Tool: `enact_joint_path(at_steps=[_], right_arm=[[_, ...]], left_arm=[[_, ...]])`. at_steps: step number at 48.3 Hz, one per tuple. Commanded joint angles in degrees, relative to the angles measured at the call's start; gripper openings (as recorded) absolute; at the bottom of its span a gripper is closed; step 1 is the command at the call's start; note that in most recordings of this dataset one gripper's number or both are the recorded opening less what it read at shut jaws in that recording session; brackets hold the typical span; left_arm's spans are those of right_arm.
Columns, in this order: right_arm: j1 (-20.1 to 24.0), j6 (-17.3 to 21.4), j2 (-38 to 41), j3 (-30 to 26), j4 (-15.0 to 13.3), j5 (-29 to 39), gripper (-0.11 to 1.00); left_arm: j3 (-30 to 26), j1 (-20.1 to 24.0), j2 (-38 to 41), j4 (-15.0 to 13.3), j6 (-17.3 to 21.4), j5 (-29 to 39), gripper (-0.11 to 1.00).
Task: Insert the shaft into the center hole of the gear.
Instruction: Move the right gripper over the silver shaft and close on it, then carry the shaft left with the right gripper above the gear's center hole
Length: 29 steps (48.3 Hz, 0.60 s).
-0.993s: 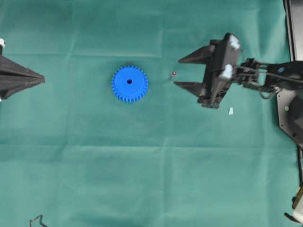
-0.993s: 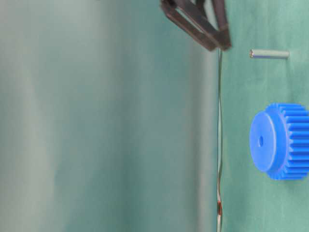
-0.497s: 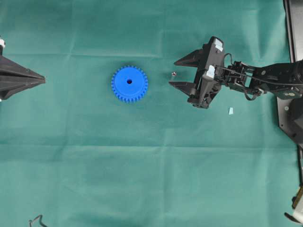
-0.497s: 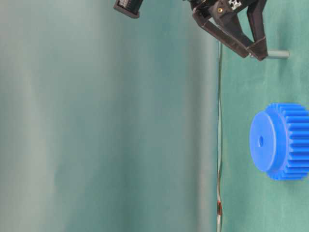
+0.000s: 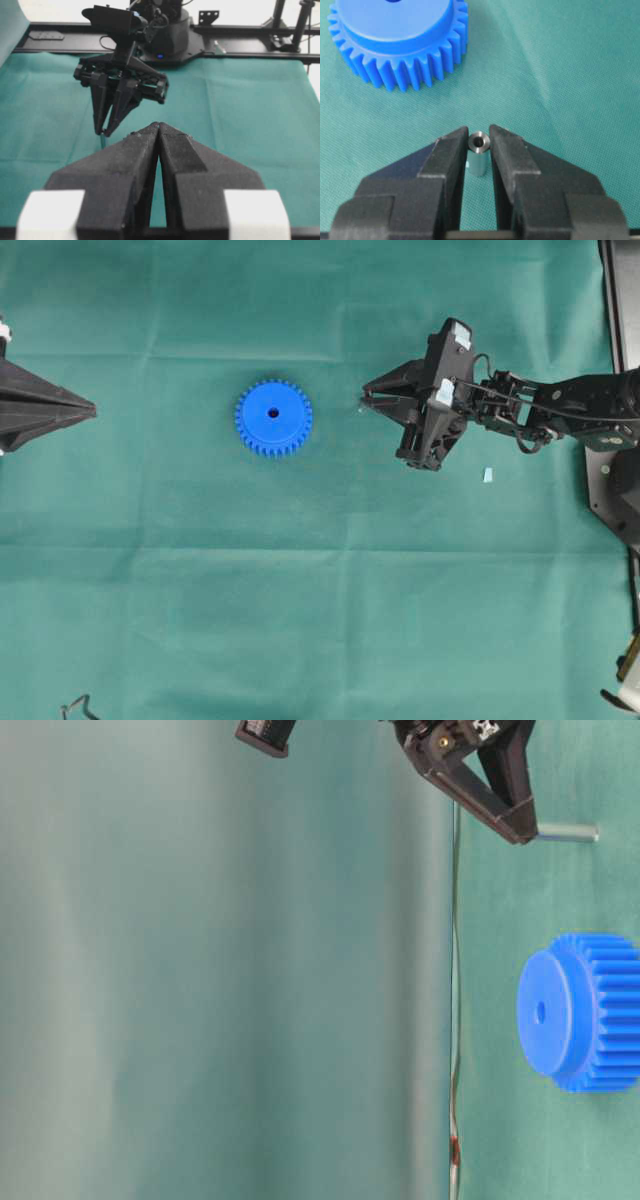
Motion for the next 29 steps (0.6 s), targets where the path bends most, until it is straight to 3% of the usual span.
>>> enact_joint_path(at_steps=[1,8,19,29], right_arm=[[0.2,0.0,-0.6,-0.8,0.2,-0.1,0.16],[0.2,-0.4,-2.6,-1.6,0.2,1.1,0.16],[0.2,-1.7,-9.1,-3.7,-0.5,8.8,0.16],[0.5,-1.9,-9.7,-6.3,-0.5,11.8,0.16]], left_arm=[[-1.5,-0.2,0.4,0.1,0.0,0.0,0.0],[-1.5,-0.2,0.4,0.1,-0.1,0.2,0.0],[-1.5,-0.2,0.4,0.1,-0.1,0.2,0.0],[-1.5,-0.1,0.4,0.1,-0.1,0.2,0.0]])
